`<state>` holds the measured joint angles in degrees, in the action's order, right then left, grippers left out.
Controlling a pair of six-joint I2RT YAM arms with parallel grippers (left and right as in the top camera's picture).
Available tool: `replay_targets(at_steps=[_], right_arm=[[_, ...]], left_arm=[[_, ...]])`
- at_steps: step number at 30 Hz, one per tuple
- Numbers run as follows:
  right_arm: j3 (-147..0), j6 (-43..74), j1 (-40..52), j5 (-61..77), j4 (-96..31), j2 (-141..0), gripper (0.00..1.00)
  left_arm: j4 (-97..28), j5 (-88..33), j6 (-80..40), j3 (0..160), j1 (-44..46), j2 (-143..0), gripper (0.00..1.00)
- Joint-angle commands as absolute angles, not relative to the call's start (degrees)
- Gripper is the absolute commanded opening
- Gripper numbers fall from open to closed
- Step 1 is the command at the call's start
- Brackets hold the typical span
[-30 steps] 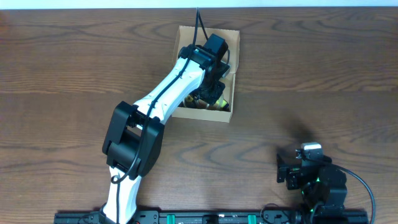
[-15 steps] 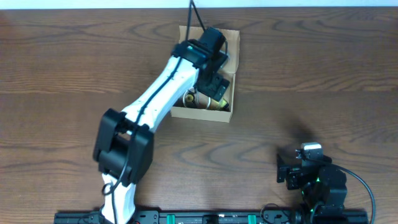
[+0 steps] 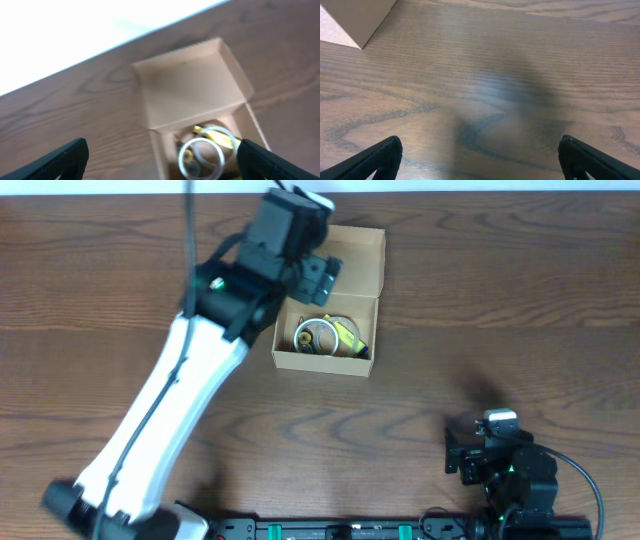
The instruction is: Pack container
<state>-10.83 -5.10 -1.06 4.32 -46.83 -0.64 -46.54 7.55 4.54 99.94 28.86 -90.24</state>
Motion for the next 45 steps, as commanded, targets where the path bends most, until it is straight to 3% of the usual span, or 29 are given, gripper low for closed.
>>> replay_targets(at_steps=[1, 9, 18, 31, 45], right_arm=[[-10.37, -5.87, -1.43, 4.51, -46.92, -0.32, 0.99], [-10.37, -5.89, -1.43, 4.54, -46.92, -0.32, 0.99], [-10.37, -5.89, -1.43, 4.51, -46.92, -0.32, 0.99], [-10.37, -5.89, -1.43, 4.51, -46.92, -0.32, 0.99], [-10.37, -5.89, -1.43, 4.51, -46.92, -0.32, 0.99]], left_arm=[[-45.08, 11.07, 4.67, 94.56, 26.11, -83.88, 0.96], [-42.33, 10.87, 2.96, 74.32, 15.51, -63.31, 0.95], [-41.15, 10.96, 3.03, 58.46, 12.40, -43.05, 0.95], [-31.11, 10.50, 3.03, 33.08, 9.21, -24.32, 0.95], [-32.67, 10.48, 3.90, 14.92, 8.80, -12.82, 0.95]])
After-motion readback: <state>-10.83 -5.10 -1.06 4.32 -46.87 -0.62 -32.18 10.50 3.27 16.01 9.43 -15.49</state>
